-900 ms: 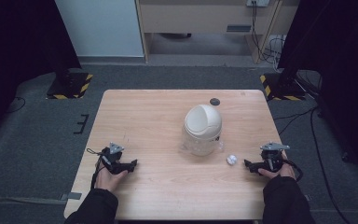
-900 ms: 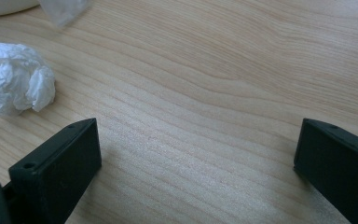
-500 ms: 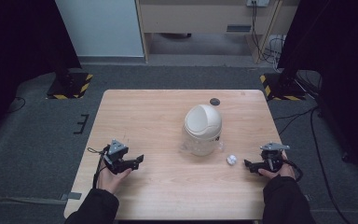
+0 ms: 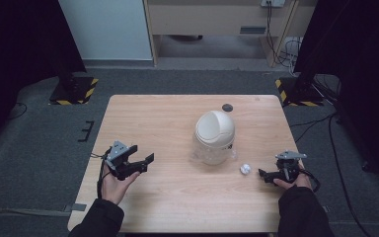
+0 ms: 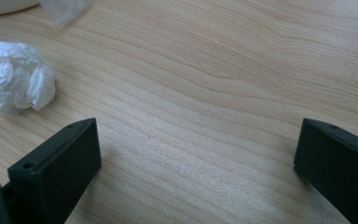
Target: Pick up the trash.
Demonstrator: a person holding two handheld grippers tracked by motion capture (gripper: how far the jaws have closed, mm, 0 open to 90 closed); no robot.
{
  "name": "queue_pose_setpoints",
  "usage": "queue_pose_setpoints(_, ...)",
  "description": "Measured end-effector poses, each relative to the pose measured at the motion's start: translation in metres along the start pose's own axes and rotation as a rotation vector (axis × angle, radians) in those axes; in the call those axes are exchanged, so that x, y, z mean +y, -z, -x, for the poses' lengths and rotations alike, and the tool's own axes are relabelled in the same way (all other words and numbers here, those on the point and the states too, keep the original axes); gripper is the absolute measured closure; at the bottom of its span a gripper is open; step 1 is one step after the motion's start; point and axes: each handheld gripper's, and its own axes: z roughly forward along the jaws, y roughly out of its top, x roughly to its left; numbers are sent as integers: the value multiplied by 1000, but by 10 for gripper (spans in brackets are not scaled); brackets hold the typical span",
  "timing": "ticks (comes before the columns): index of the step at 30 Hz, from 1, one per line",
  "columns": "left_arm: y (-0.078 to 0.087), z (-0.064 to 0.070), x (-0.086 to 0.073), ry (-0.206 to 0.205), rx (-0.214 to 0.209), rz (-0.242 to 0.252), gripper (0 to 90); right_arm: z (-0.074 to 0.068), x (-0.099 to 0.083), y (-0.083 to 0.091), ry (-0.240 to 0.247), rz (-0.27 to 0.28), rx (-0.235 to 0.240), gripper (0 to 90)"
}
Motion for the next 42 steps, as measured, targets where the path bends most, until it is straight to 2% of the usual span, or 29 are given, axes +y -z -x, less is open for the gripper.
queue_pose_setpoints(9,-3,9,16,0,-18,48,203,0,0,0,1,0,0,7)
queue_pose_setpoints(19,-14,18,31,-22,-39,77,197,0,0,0,0,0,0,7)
queue_pose_setpoints(22,-19,22,36,-13,-53,90,194,0,0,0,0,0,0,7)
queue_pose_setpoints(42,-48,40,74,-62,-65,119,187,0,0,0,1,0,0,6)
